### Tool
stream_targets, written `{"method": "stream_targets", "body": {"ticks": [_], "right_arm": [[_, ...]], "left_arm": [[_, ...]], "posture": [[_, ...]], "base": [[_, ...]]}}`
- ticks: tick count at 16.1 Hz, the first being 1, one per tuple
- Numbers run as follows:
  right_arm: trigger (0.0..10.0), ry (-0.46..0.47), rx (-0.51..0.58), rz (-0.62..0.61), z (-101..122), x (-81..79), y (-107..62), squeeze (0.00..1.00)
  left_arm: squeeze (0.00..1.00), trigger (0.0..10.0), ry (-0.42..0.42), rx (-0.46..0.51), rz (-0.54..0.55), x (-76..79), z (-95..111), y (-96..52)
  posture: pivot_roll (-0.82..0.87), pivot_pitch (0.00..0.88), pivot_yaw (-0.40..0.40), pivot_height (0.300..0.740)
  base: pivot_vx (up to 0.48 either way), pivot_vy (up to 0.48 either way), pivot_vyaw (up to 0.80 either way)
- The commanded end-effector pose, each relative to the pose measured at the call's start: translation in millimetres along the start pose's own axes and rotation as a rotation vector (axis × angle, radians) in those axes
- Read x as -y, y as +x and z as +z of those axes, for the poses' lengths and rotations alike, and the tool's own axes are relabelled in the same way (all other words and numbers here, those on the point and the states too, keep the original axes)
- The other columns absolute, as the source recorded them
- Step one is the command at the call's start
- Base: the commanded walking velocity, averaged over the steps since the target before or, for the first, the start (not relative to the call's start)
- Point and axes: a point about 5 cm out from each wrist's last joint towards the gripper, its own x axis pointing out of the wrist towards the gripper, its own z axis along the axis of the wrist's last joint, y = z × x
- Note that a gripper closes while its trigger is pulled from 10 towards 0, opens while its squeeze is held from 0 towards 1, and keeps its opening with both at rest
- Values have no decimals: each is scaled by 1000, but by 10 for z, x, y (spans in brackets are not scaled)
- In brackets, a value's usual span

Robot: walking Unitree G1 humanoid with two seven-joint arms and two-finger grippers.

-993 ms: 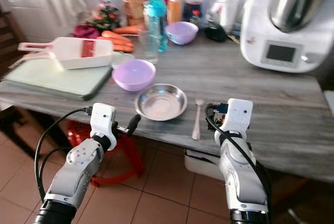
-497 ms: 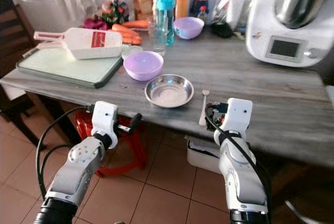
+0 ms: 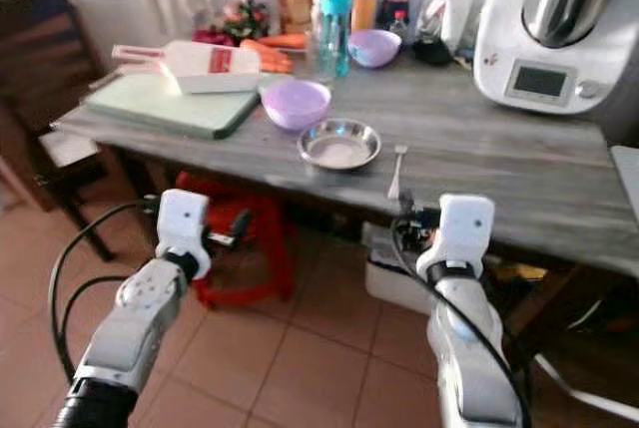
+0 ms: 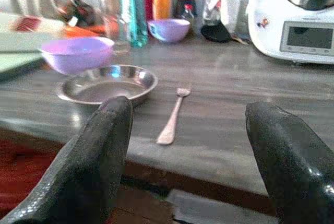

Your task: Setting the table

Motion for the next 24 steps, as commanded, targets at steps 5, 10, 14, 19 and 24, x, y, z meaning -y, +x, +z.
{"method": "stream_targets", "body": {"ticks": [5, 10, 14, 19, 24], "right_arm": [[10000, -22, 7, -3, -81, 50, -278, 0], [10000, -9, 23, -12, -52, 26, -224, 0], [10000, -12, 18, -15, -51, 22, -227, 0], [10000, -16, 5, -1, -60, 9, -201, 0], [10000, -25, -5, -7, -87, 36, -185, 0]], "left_arm": [[0, 10000, 25, -24, 49, -101, -97, -160], [0, 10000, 39, 31, 0, -48, -34, -157], [0, 10000, -14, 70, -69, -11, 49, -145], [0, 10000, -16, 66, -70, -29, 39, -141], [0, 10000, -20, 65, -76, -23, 41, -137]], "posture": [[-28, 0, 28, 740], [-19, 0, 36, 740], [-24, 0, 40, 740], [-26, 0, 37, 740], [-20, 0, 34, 740]], "base": [[-263, 0, 0], [-155, 0, 0], [0, 0, 0], [0, -251, 0], [0, -342, 0]]}}
